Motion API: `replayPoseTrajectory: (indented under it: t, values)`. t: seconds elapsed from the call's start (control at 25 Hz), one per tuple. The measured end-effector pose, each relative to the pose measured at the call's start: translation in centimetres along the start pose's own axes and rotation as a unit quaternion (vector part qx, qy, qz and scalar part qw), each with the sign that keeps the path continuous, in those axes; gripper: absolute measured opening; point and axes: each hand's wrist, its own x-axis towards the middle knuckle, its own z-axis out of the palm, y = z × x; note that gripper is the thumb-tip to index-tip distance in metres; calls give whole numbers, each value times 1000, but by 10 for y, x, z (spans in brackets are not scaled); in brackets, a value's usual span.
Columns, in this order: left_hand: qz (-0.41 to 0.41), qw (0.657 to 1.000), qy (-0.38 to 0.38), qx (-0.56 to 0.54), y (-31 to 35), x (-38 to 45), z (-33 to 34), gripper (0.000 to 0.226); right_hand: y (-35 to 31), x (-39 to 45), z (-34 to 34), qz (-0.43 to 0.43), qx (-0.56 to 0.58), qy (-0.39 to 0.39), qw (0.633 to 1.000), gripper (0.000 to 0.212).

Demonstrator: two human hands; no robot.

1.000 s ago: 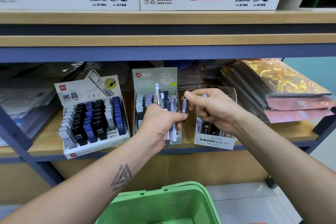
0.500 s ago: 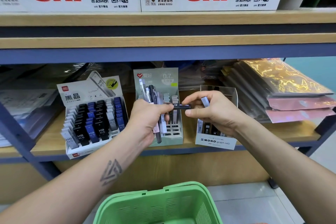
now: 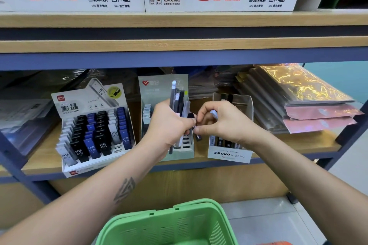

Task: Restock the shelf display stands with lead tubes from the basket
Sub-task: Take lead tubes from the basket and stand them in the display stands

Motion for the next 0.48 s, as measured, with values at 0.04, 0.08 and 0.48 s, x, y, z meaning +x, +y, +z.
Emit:
replayPoseTrajectory:
  t: [0.04,0.08,0.48]
  values:
    - [-14,1000,3,-27,-1,2,2,14,-2,-1,-1,2,-4,-14,1000,27]
    - [-36,997,8,-64,-2,4,3,11,-3,-2,-4,2,-3,-22,1000,32]
    - [-134,970,-51,-195,-7,4,19,14,54,23,-80,60,-36,295,953,11]
